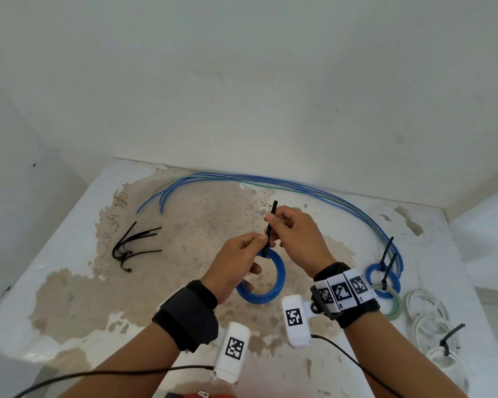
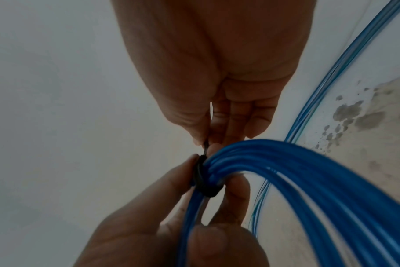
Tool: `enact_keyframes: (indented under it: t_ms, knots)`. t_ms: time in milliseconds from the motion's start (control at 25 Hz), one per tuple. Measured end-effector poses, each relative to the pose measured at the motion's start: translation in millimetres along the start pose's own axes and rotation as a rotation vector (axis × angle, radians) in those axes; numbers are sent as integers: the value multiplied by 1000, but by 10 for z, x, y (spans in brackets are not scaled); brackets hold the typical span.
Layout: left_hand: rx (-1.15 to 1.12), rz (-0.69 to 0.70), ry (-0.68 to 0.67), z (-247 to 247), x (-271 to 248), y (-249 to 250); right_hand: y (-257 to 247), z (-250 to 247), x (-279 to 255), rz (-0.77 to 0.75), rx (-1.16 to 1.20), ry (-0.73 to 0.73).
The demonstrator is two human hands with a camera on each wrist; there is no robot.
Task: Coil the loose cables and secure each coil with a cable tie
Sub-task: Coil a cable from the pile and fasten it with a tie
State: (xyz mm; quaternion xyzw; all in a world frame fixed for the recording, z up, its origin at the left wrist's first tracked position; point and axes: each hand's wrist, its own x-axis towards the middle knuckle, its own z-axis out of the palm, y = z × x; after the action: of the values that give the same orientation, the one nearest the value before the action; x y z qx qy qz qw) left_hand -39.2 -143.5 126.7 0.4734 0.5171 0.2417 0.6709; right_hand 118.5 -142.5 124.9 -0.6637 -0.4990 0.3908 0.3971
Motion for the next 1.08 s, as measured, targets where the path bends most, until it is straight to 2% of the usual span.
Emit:
enact_keyframes:
  t_ms: [360, 560, 920, 1080]
  knots:
    - [-96, -31, -39, -287, -71, -7, -199, 349, 18, -3, 41, 30]
    - [7, -44, -62, -581, -94, 62, -271, 594, -37, -32, -27, 23]
    - [18, -105, -92, -912, -180, -27, -407, 947, -85, 0, -72, 92]
    - [38, -90, -89, -984, -214, -98, -420, 1053, -112, 21, -73, 127]
